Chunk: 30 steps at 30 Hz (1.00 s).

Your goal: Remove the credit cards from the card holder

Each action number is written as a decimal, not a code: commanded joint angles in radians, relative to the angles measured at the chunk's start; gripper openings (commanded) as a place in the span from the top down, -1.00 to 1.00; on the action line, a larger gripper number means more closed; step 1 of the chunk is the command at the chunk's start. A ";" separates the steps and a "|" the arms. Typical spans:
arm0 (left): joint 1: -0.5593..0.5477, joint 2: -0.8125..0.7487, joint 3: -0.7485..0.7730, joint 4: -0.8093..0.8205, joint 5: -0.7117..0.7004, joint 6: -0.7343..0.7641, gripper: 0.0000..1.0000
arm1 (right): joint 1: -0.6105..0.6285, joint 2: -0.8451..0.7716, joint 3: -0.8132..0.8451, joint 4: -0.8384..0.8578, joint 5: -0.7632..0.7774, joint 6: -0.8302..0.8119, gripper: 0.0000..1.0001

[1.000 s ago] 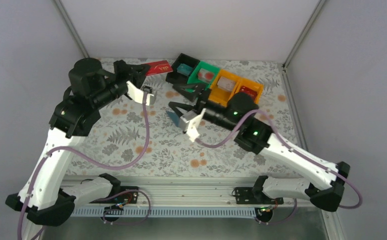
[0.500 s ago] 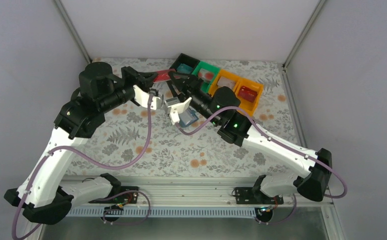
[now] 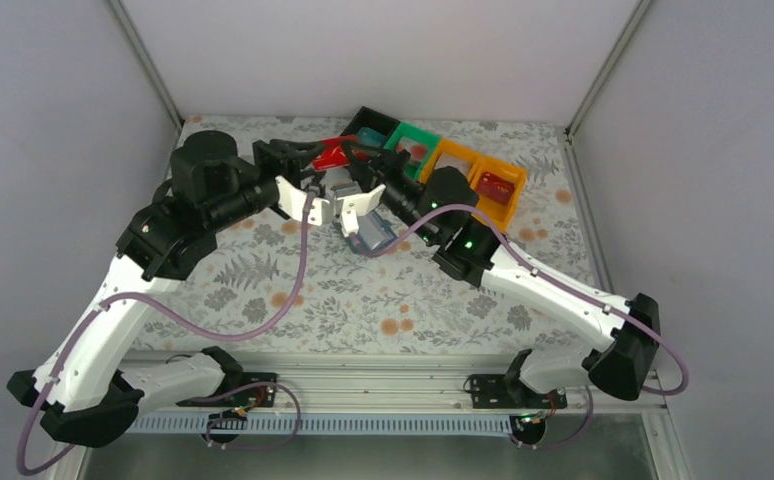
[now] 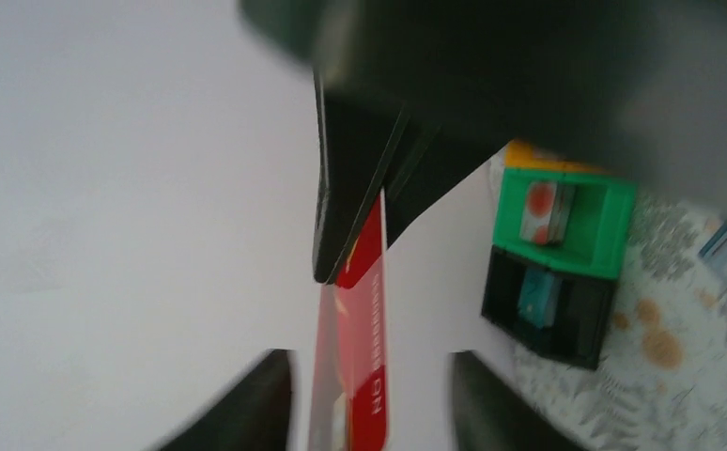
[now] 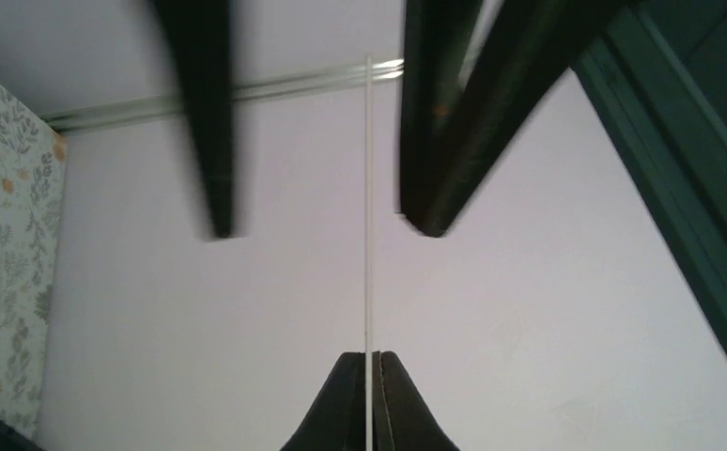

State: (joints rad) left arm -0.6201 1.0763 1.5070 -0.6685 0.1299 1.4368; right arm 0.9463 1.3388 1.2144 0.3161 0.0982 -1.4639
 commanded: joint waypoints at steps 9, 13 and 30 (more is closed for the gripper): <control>-0.016 0.240 0.433 -0.356 -0.030 -0.711 -1.00 | -0.318 -0.043 0.088 -0.446 -0.004 0.405 0.92; -0.005 0.278 0.415 -0.396 -0.048 -0.868 -1.00 | -0.468 -0.027 0.094 -0.593 -0.021 0.479 0.92; 0.309 0.203 -0.176 -0.141 0.359 -0.953 -1.00 | -0.824 0.019 -0.135 -0.610 -0.014 0.388 0.92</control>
State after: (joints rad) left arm -0.3447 1.2526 1.3197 -0.9047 0.3725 0.4862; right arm 0.1864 1.3285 1.1446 -0.3267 0.1009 -1.0195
